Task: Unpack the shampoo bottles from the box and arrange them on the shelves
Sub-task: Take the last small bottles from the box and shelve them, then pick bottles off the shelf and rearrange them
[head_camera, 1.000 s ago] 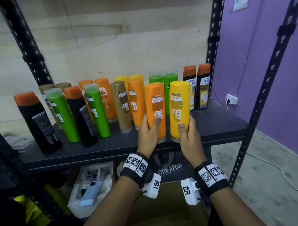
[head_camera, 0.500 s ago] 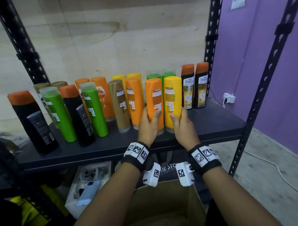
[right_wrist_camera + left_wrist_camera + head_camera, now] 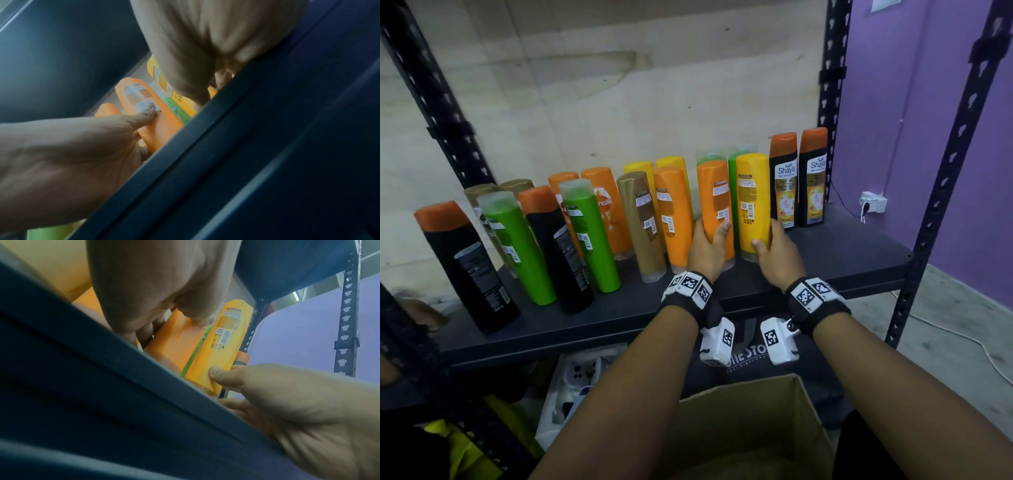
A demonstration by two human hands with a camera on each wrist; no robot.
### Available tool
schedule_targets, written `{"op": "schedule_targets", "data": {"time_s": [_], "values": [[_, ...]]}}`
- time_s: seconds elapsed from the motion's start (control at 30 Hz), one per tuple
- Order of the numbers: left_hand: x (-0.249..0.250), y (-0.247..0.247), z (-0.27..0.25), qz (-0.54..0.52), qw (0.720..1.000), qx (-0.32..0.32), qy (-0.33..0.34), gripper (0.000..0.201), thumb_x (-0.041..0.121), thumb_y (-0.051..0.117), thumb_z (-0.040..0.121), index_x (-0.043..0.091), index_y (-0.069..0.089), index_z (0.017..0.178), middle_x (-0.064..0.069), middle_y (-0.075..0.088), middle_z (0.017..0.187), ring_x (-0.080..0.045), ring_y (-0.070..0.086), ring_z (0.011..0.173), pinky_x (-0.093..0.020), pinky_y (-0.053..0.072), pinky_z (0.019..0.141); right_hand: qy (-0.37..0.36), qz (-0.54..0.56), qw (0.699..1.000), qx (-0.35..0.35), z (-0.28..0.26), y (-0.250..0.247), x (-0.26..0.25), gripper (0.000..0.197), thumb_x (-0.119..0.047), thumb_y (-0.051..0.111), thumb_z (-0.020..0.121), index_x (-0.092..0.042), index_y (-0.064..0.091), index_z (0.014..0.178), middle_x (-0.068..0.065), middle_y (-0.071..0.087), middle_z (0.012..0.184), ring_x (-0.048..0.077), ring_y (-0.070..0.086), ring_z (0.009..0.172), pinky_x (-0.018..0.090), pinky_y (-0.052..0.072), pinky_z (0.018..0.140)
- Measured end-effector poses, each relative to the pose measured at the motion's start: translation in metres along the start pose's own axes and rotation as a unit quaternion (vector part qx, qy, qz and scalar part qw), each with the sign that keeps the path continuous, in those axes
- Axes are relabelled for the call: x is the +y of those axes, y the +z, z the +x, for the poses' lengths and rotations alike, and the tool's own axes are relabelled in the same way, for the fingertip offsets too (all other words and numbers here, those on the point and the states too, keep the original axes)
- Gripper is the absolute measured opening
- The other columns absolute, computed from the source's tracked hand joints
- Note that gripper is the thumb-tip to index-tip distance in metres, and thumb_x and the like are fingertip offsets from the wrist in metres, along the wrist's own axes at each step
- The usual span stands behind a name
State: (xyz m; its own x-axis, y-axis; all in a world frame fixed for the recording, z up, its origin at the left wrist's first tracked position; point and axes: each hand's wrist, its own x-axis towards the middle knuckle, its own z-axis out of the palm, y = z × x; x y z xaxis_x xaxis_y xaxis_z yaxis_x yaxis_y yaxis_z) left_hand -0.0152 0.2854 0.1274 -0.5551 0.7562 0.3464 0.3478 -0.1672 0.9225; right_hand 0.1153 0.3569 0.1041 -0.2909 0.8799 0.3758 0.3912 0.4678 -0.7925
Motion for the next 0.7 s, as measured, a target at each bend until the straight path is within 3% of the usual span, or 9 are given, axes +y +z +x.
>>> {"op": "schedule_targets", "data": {"time_s": [0.17,0.3,0.57,0.7], "values": [[0.004,0.002,0.005,0.008,1.000,-0.010,-0.016,0.054,0.042,0.055,0.104,0.022,0.040,0.152,-0.006,0.055,0.147,-0.030,0.052,0.134,-0.032,0.037,0.101,0.022,-0.032,0.999,0.006,0.000,0.004,0.001,0.049,-0.031,0.054,0.105,-0.018,0.037,0.150,0.014,0.058,0.140,0.037,0.057,0.124,0.044,0.046,0.093],[0.003,0.002,0.006,0.007,1.000,-0.010,-0.020,0.055,0.042,0.056,0.104,0.022,0.040,0.152,-0.006,0.055,0.148,-0.030,0.052,0.135,-0.036,0.040,0.105,0.022,-0.034,0.999,0.010,0.000,0.005,0.001,0.048,-0.030,0.054,0.105,-0.017,0.038,0.149,0.013,0.057,0.140,0.036,0.057,0.124,0.046,0.047,0.095],[0.001,0.002,0.004,0.014,1.000,-0.007,-0.021,0.054,0.044,0.057,0.103,0.021,0.043,0.150,-0.006,0.056,0.146,-0.029,0.053,0.133,-0.033,0.039,0.100,0.019,-0.054,0.998,0.027,-0.005,0.006,-0.002,0.052,-0.033,0.056,0.103,-0.015,0.040,0.149,0.014,0.052,0.140,0.034,0.055,0.125,0.046,0.047,0.097],[-0.007,0.001,-0.004,0.047,0.998,-0.008,-0.033,0.050,0.040,0.057,0.104,0.016,0.050,0.147,-0.006,0.060,0.142,-0.029,0.056,0.131,-0.034,0.042,0.104,0.016,-0.019,0.999,0.037,-0.010,0.001,0.003,0.051,-0.032,0.059,0.101,-0.017,0.045,0.148,0.008,0.054,0.143,0.028,0.056,0.126,0.044,0.049,0.100]]}}
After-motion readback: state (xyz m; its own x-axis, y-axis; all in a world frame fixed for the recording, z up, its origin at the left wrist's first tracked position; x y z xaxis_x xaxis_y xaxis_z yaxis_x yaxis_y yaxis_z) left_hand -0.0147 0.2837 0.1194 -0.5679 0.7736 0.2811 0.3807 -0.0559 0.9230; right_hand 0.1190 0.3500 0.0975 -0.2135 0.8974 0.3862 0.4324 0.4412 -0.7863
